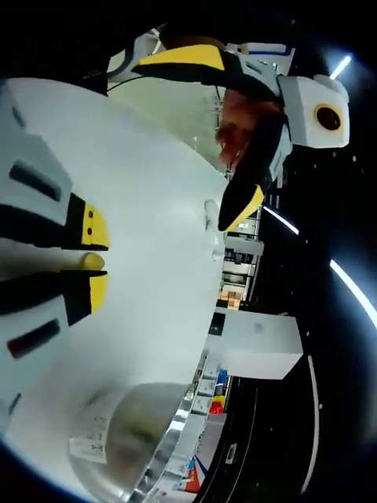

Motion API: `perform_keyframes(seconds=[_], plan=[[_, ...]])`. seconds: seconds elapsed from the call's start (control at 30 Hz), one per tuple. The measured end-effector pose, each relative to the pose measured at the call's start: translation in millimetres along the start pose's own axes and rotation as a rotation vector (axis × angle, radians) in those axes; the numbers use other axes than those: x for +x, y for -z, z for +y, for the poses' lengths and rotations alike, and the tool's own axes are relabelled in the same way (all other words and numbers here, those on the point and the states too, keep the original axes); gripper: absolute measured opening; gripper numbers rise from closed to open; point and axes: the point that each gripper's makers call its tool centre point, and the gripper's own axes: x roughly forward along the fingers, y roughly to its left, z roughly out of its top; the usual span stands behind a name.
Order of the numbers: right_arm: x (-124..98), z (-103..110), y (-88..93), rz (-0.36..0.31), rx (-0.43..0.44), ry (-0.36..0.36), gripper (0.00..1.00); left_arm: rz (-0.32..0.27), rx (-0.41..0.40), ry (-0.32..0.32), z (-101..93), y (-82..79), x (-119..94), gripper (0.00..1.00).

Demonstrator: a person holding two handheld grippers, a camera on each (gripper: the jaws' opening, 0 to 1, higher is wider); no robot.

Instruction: Pick up the QQ candy scattered on the table and place it into the stainless steel bowl on the table

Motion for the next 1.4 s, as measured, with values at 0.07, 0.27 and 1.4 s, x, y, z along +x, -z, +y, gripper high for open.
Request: perform_keyframes(seconds=[0.07, 0.27, 1.4], plan=[[0, -1, 0.3, 0.001, -0.007, 0.006, 0.07, -0.001, 0.000, 0.001, -0.4, 0.0, 0, 0.71], [0, -1, -0.6, 0.000, -0.030, 0.009, 0.05, 0.000, -0.003, 0.001, -0.7, 1.3, 0, 0.71], [-105, -136, -115.4, -0.250, -0.035, 0.335, 0.05, -0.002, 0.006, 0.011, -5.3, -2.8, 2, 0.71]])
